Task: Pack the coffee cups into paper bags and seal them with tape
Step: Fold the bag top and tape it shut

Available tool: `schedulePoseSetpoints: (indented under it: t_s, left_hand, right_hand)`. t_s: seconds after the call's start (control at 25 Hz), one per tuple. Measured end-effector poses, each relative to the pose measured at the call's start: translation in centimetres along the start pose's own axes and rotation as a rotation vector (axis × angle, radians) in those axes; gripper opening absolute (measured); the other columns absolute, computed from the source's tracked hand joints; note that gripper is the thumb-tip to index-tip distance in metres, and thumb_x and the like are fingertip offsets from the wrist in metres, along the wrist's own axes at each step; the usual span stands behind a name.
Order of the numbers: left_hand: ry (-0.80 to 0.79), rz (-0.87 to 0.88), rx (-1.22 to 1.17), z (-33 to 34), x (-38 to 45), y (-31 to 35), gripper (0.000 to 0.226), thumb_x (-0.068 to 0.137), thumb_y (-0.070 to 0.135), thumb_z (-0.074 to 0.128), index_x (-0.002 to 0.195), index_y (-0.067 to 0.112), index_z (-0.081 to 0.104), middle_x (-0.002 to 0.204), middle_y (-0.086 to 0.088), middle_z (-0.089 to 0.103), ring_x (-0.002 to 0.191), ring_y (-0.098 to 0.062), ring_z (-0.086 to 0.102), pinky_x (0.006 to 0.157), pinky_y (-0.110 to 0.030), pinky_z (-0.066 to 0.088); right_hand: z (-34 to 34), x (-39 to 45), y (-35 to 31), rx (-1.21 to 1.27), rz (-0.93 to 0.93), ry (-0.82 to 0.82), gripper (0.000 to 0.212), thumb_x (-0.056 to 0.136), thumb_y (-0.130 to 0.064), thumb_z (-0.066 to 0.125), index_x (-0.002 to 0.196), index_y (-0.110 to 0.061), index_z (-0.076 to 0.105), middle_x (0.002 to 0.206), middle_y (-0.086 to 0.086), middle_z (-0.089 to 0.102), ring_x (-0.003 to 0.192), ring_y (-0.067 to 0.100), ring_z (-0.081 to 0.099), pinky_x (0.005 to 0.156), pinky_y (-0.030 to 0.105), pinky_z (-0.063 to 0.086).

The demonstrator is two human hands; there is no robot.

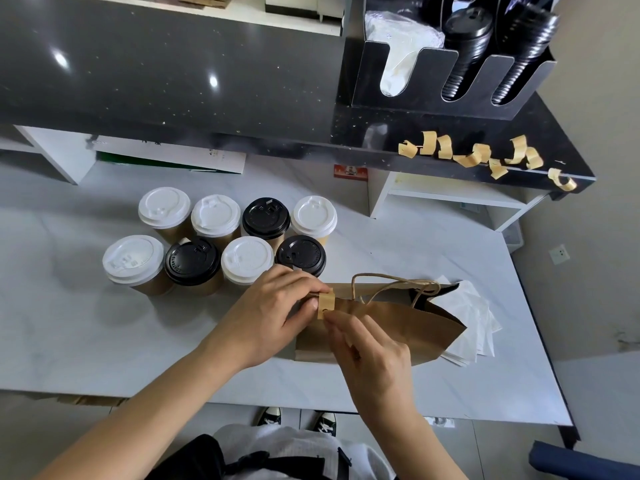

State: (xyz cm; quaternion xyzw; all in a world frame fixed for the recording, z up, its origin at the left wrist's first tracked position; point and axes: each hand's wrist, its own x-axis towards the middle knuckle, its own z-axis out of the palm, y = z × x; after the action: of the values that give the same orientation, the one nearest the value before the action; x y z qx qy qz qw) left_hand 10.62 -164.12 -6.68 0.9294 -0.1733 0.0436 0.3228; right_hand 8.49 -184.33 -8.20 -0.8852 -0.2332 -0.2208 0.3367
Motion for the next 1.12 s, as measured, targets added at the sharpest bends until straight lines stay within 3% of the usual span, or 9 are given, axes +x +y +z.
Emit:
schedulePoseSetpoints:
  t_s: [0.16,0.28,0.64,0.84,1.0,1.12]
  left_hand:
    - [0.008,-0.017,0.008,-0.1,0.1,0.4,0.039,0.103,0.046,0.039,0.119,0.025,0.067,0.115,0.019,0.067,0.116,-0.006,0.049,0.1,-0.029,0.042]
    - [0.037,0.006,0.045,0.0,0.6,0.6,0.042,0.102,0.053,0.041,0.11,0.023,0.07,0.11,0.019,0.07,0.114,-0.006,0.052,0.097,-0.03,0.043]
    - [0.105,0.153,0.286,0.3,1.1,0.1,0.036,0.104,0.038,0.047,0.111,0.018,0.076,0.117,0.01,0.073,0.107,-0.017,0.061,0.089,-0.038,0.05]
    - [0.101,0.144,0.284,0.0,0.9,1.3,0.034,0.104,0.034,0.047,0.123,0.018,0.07,0.113,0.013,0.073,0.106,-0.016,0.061,0.089,-0.035,0.049]
    - [0.088,0.115,0.244,0.2,0.8,1.0,0.037,0.101,0.045,0.049,0.121,0.023,0.071,0.112,0.017,0.073,0.106,-0.012,0.06,0.09,-0.035,0.05]
    - [0.091,0.087,0.175,0.4,0.8,0.8,0.037,0.1,0.047,0.05,0.119,0.026,0.073,0.113,0.021,0.072,0.105,-0.009,0.06,0.091,-0.032,0.049]
  right_hand:
    - [-0.4,0.2,0.6,-0.143,-0.147,-0.017,0.024,0.089,-0.009,0.078,0.111,-0.019,0.076,0.08,-0.007,0.049,0.052,0.014,0.041,0.039,0.026,0.037]
    - [-0.1,0.0,1.1,-0.188,-0.155,-0.053,0.033,0.085,-0.009,0.083,0.116,-0.019,0.077,0.07,-0.005,0.045,0.048,0.015,0.039,0.036,0.029,0.038]
    - [-0.1,-0.6,2.1,-0.095,-0.076,-0.067,0.02,0.095,-0.019,0.07,0.114,-0.023,0.077,0.067,-0.004,0.047,0.048,0.018,0.042,0.036,0.032,0.04]
    - [-1.2,-0.8,2.8,-0.055,0.002,-0.089,0.011,0.095,-0.018,0.069,0.103,-0.023,0.075,0.067,-0.008,0.048,0.049,0.016,0.042,0.038,0.031,0.04]
    - [-3.5,-0.7,4.3,-0.031,0.05,-0.056,0.009,0.095,-0.019,0.066,0.099,-0.021,0.074,0.072,-0.011,0.052,0.052,0.01,0.046,0.044,0.023,0.04]
    - [-5.3,-0.7,5.8,-0.05,0.108,0.006,0.009,0.091,-0.016,0.069,0.099,-0.02,0.073,0.08,-0.012,0.058,0.053,0.009,0.049,0.047,0.027,0.046]
